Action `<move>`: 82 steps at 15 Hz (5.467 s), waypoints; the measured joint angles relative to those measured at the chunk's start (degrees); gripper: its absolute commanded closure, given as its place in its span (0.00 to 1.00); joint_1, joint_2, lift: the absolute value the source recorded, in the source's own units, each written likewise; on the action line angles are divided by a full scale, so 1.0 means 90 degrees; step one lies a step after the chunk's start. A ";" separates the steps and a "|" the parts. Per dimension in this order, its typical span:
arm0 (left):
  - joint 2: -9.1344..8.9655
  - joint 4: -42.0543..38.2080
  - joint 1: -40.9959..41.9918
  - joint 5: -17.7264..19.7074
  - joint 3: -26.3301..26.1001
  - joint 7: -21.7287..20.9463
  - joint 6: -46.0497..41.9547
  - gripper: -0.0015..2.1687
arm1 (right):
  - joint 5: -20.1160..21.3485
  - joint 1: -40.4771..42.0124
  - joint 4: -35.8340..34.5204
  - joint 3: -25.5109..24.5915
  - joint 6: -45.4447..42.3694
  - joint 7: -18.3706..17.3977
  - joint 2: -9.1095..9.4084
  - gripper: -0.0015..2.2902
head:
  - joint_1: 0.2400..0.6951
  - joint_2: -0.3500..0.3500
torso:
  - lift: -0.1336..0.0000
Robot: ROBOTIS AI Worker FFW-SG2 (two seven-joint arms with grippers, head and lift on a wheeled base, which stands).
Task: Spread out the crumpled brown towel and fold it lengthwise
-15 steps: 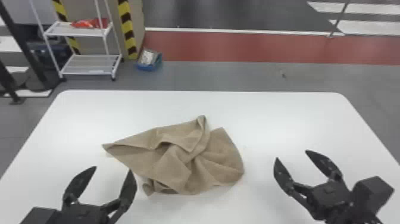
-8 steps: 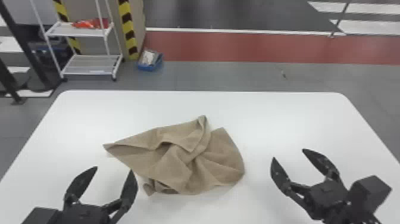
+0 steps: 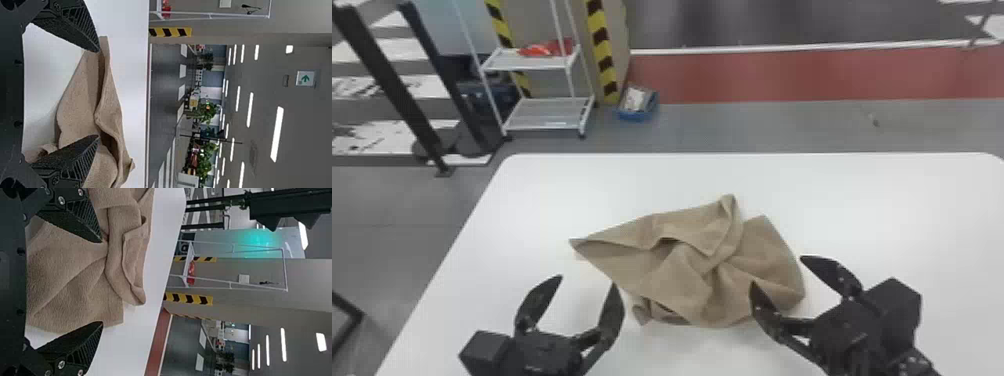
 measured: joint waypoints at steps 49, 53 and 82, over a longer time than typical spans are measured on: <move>0.0000 0.0148 -0.0046 0.0159 0.0055 -0.0010 -0.0010 0.05 | 0.2348 -0.1920 0.0122 -0.1621 0.4085 0.2782 0.0013 0.88 | 1.00 0.44 | 0.07; 0.0000 0.0146 -0.0063 0.0159 0.0039 -0.0010 0.0004 0.05 | 0.1790 -0.2083 -0.0357 -0.2403 0.4200 0.2815 0.0029 0.88 | 1.00 0.37 | 0.07; 0.0000 -0.0518 -0.0502 -0.1510 -0.1248 -0.2526 0.2722 0.25 | 0.1880 -0.1506 -0.0871 -0.4884 0.4491 0.3575 0.0029 0.02 | 1.00 0.00 | 0.07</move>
